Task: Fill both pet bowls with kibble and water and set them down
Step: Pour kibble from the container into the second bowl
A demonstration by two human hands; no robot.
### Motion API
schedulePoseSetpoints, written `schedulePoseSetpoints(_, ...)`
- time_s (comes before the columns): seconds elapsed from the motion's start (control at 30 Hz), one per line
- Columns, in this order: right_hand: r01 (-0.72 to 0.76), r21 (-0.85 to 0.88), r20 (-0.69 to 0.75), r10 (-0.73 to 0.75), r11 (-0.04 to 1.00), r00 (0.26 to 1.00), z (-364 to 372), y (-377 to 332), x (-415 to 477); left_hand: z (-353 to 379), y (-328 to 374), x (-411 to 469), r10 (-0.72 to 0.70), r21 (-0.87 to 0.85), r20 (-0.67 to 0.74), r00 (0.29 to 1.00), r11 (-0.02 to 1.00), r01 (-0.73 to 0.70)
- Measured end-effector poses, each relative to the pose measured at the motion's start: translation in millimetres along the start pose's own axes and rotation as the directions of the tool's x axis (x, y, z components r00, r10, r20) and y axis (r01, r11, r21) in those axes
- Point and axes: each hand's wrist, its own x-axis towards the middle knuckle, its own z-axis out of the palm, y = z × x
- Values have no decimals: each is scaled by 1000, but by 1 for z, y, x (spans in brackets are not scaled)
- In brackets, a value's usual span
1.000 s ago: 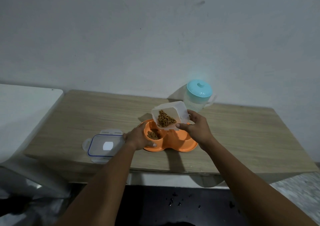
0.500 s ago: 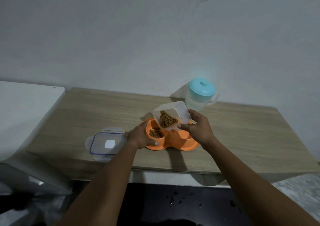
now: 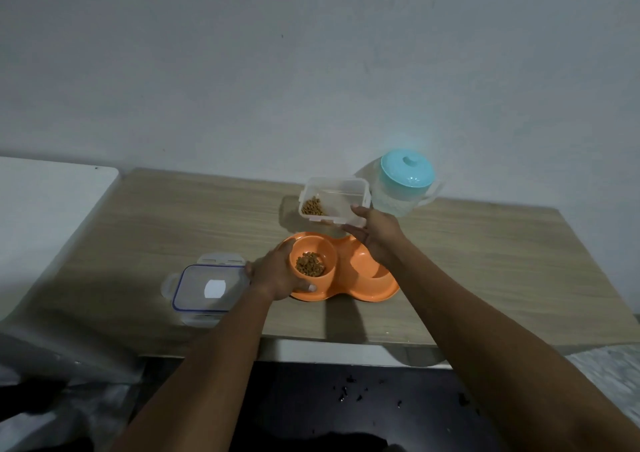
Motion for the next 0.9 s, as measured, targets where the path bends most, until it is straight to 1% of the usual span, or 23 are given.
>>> schedulePoseSetpoints(0.17, -192, -123, 21, 196, 974, 980, 29, 1, 40, 3, -2, 4, -4, 35, -26, 1000, 999, 5)
schedulePoseSetpoints(0.27, -251, -135, -1, 253, 958, 967, 39, 5, 60, 3, 0, 8, 6, 25, -38, 999, 1000, -5)
schedulePoseSetpoints(0.37, -254, -119, -66, 247, 960, 967, 42, 12, 73, 1, 3, 8, 22, 12, -40, 999, 1000, -22)
schedulePoseSetpoints(0.43, -203, -121, -117, 189, 972, 975, 43, 18, 80, 1, 2, 8, 23, -10, -36, 999, 1000, -23)
schedulePoseSetpoints(0.5, -148, -169, -162, 121, 974, 979, 39, 22, 84, 2, 1, 7, 22, -45, -22, 1000, 999, -23)
schedulePoseSetpoints(0.53, -128, -229, -185, 85, 965, 979, 37, 24, 84, 1, 1, 7, 23, -47, -19, 1000, 999, -23)
schedulePoseSetpoints(0.57, -105, -324, -216, 35, 940, 976, 33, 25, 82, 1, 1, 6, 21, -35, -17, 1000, 999, -21)
schedulePoseSetpoints(0.6, -74, -459, -245, -46, 886, 968, 29, 25, 78, 0, 2, 5, 21, -23, -14, 1000, 1000, -22)
schedulePoseSetpoints(0.63, -27, -586, -253, -152, 810, 955, 24, 26, 74, -1, 2, 5, 15, -25, -6, 1000, 1000, -15)
schedulePoseSetpoints(0.67, 38, -681, -230, -263, 732, 937, 18, 26, 66, -2, 3, 5, 0, -30, 12, 1000, 1000, 1)
schedulePoseSetpoints(0.7, 111, -740, -176, -351, 663, 920, 11, 26, 57, -3, 3, 5, -14, -19, 31, 999, 1000, 14)
schedulePoseSetpoints(0.73, 180, -780, -104, -408, 600, 907, 2, 25, 47, -5, 4, 5, -24, 2, 41, 999, 1000, 24)
schedulePoseSetpoints(0.77, 229, -812, -37, -439, 537, 898, -7, 28, 37, -6, 5, 4, -32, 32, 47, 998, 999, 31)
schedulePoseSetpoints(0.8, 241, -838, -2, -445, 489, 895, -20, 30, 28, -7, 7, 4, -40, 61, 53, 998, 997, 37)
schedulePoseSetpoints(0.9, 187, -895, -10, -439, 404, 898, -57, 38, 10, -10, 17, 5, -97, 207, 73, 993, 975, 80)
